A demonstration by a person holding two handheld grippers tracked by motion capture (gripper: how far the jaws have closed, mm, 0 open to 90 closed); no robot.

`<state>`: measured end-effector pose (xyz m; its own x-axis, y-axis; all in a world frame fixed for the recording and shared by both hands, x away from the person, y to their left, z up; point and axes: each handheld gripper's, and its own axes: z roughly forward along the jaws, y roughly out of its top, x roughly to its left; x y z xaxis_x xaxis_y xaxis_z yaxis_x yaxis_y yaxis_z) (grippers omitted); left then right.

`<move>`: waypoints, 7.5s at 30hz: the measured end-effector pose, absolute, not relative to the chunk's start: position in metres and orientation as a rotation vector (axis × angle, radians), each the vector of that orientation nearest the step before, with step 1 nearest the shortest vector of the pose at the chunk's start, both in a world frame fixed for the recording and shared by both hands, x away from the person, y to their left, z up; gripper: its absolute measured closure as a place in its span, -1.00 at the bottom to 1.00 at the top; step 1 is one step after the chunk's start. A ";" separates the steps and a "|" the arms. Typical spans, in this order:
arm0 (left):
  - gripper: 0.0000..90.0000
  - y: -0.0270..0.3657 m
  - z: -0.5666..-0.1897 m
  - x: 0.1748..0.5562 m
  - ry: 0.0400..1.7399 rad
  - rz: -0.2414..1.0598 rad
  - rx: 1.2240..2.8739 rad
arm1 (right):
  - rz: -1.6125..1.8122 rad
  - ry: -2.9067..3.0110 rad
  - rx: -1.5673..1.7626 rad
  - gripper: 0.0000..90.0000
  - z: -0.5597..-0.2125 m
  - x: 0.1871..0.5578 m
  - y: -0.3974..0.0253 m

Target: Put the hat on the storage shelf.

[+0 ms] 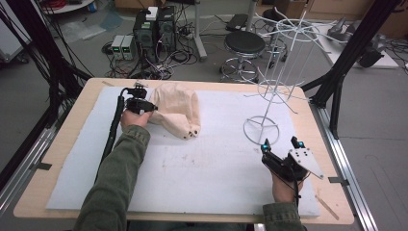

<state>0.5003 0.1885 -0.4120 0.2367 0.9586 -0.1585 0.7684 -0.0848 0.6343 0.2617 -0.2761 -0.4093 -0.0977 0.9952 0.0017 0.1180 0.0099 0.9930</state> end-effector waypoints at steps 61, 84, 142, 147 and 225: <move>0.76 0.196 -0.315 0.423 1.172 0.698 1.568 | 1.223 1.366 1.243 -0.76 -0.409 0.261 -0.274; 0.77 0.185 -0.253 0.381 0.817 0.713 1.350 | 1.229 1.364 1.237 -0.76 -0.408 0.260 -0.274; 0.77 0.014 -0.140 0.411 0.459 0.613 1.393 | 1.249 1.370 1.233 -0.76 -0.408 0.259 -0.276; 0.77 0.000 -0.145 0.417 0.471 0.632 1.428 | 1.248 1.374 1.230 -0.76 -0.408 0.259 -0.277; -0.49 0.112 -0.190 0.382 0.588 0.809 1.341 | 1.262 1.363 1.225 -0.76 -0.408 0.258 -0.273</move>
<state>0.3818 0.1123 -0.1898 0.6058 0.7918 0.0772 -0.1707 0.0346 0.9847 0.2581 -0.2728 -0.4076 -0.1212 0.9925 0.0165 0.0929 -0.0053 0.9957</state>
